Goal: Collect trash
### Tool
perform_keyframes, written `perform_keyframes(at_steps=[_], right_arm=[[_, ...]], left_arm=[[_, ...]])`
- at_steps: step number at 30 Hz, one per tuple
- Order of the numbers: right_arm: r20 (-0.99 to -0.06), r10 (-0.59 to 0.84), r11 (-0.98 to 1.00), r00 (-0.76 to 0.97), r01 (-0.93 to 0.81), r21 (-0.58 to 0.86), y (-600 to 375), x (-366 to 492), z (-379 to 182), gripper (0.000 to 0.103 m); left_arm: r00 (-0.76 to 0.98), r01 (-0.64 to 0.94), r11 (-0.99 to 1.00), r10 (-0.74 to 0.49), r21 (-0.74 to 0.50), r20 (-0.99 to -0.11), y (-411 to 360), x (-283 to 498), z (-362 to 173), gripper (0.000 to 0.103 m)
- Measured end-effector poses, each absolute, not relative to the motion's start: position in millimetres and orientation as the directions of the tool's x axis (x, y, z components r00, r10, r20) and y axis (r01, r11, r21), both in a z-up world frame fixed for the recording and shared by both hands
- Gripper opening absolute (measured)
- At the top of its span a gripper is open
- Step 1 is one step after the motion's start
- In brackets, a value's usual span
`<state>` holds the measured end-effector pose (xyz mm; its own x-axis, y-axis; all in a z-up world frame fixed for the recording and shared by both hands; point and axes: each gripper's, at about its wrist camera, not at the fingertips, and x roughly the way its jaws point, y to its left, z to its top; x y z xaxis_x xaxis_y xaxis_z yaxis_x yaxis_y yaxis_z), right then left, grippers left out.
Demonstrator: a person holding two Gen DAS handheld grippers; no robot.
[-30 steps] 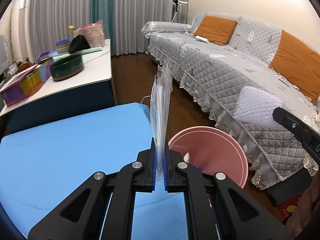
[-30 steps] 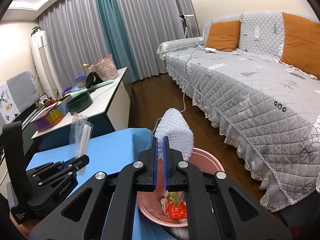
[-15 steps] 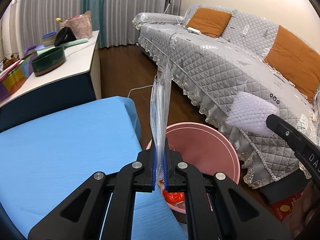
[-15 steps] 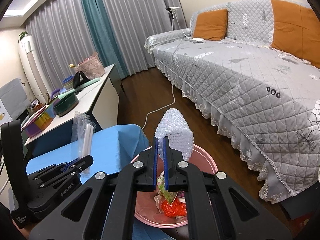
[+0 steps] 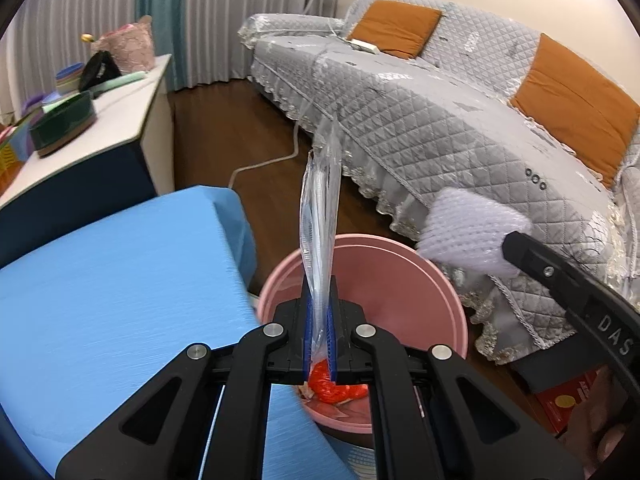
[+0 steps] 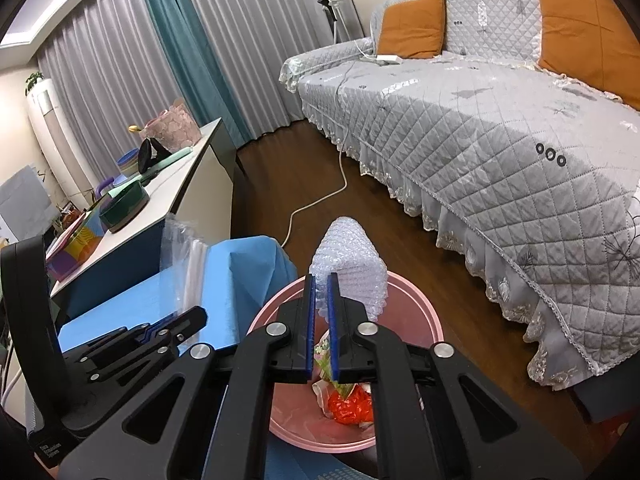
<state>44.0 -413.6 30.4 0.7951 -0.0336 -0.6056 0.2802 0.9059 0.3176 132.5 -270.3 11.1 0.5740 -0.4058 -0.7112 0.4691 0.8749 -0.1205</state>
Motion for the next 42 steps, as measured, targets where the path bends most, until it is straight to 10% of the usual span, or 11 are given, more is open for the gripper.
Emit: perform_keyframes(at_steps=[4, 27, 42], right_arm=[[-0.628, -0.06, 0.895, 0.776, 0.32, 0.309, -419, 44, 25, 0.034], [-0.57, -0.093, 0.908, 0.816, 0.305, 0.288, -399, 21, 55, 0.055], [-0.501, -0.068, 0.952, 0.863, 0.207, 0.227, -323, -40, 113, 0.098]], left_arm=[[0.552, 0.492, 0.86, -0.428, -0.135, -0.716, -274, 134, 9, 0.037], [0.645, 0.422, 0.89, -0.429, -0.173, -0.633, -196, 94, 57, 0.04], [0.797, 0.297, 0.946, -0.32, -0.13, -0.513, -88, 13, 101, 0.084]])
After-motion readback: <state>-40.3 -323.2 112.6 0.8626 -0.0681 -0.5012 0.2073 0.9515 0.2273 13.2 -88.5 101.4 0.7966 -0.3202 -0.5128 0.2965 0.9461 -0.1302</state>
